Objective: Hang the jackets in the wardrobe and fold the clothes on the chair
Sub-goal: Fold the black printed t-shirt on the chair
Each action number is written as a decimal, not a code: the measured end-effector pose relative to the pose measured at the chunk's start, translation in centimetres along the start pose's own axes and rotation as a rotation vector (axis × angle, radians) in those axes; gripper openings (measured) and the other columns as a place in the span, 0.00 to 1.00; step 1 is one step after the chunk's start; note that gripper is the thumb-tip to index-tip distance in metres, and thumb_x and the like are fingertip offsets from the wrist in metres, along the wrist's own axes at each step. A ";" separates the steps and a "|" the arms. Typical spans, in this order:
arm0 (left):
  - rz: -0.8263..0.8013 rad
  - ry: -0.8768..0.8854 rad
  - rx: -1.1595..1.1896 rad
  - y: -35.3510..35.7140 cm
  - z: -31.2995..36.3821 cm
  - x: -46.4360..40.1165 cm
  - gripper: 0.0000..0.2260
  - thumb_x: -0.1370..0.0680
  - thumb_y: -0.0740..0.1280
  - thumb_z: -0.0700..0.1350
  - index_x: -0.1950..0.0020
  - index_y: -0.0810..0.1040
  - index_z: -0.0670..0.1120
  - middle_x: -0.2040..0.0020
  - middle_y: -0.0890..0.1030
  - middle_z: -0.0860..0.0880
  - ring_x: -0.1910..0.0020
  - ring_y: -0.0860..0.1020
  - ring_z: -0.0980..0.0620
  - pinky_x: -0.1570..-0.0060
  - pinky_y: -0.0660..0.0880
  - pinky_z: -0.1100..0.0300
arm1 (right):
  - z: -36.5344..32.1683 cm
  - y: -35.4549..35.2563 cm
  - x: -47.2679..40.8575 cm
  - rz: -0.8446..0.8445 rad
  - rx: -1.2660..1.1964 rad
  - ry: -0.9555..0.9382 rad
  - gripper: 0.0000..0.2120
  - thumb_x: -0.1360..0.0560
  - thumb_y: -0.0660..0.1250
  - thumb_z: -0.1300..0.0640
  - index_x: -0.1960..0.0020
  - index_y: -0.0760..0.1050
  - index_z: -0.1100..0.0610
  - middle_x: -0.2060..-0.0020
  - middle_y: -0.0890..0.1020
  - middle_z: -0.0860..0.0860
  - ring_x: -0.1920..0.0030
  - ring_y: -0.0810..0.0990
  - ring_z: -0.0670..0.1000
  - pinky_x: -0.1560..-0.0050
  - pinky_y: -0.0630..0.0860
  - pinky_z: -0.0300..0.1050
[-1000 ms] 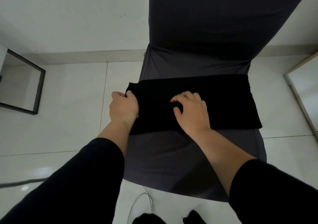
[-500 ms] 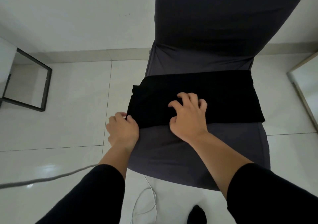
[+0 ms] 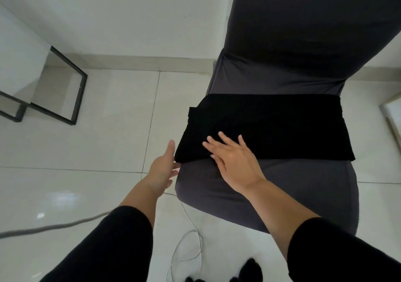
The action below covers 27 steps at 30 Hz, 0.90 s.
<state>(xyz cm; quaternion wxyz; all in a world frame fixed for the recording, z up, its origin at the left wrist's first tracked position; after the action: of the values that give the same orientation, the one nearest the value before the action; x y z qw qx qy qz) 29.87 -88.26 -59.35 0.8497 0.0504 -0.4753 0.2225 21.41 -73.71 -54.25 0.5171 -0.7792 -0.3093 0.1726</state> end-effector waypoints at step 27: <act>0.142 0.346 -0.306 2.0 5.4 -1.3 0.19 0.24 0.60 0.58 0.35 0.72 0.52 0.41 0.77 0.51 0.37 0.72 0.45 0.36 0.69 0.46 | 5.9 -4.9 0.9 0.387 -0.019 0.831 0.19 0.22 0.59 0.53 0.31 0.67 0.53 0.34 0.67 0.54 0.35 0.65 0.56 0.38 0.66 0.54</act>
<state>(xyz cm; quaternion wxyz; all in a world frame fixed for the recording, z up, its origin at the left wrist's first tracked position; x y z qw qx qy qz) 24.22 -88.52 -57.76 0.8985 -0.1512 -0.3531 0.2126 17.10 -67.69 -52.07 0.5482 -0.8306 0.0740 -0.0640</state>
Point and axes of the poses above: each hand's wrist, its own x-axis away from the middle knuckle, its own y-axis out of the palm, z = x × y, the point moved 8 cm from there along -x, towards the middle knuckle
